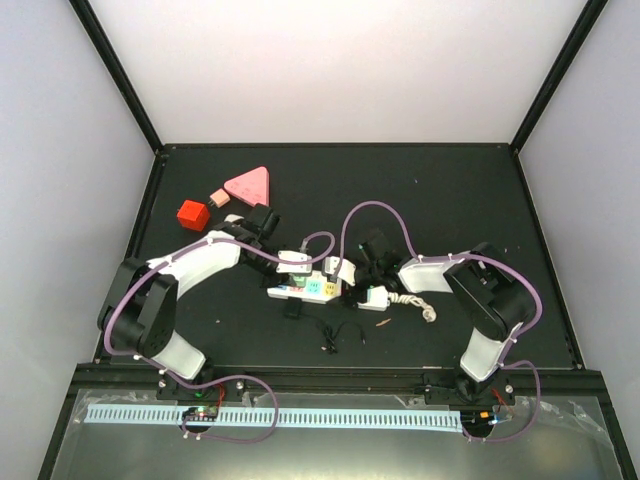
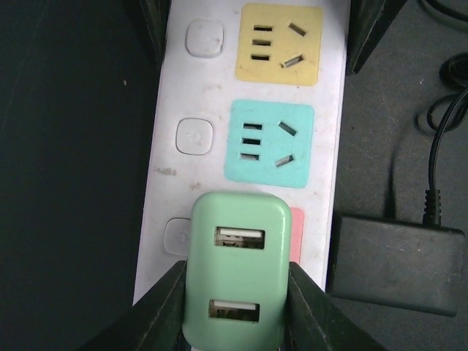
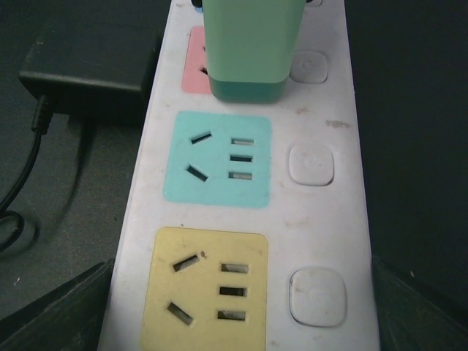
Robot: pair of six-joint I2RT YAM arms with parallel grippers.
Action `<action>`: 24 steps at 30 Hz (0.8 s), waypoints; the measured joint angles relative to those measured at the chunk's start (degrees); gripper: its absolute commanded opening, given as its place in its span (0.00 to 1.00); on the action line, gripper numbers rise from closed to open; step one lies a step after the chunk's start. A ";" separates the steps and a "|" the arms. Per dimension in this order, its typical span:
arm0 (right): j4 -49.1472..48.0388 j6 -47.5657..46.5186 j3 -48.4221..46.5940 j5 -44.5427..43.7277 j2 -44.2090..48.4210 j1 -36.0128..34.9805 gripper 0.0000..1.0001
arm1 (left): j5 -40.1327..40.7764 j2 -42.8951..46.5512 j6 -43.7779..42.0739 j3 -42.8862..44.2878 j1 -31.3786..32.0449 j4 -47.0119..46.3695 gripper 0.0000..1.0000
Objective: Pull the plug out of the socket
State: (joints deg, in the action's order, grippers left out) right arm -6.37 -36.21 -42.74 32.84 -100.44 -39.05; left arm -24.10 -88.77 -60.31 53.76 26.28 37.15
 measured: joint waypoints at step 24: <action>3.06 -1.46 -3.78 0.57 -2.56 -0.59 0.08 | -6.54 2.05 -2.99 0.04 -4.09 2.71 0.12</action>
State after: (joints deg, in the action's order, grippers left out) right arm -3.31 -37.67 -46.52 33.41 -103.00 -39.64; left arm -30.63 -86.72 -63.31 53.80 22.20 39.86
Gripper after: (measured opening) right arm 0.875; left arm 0.304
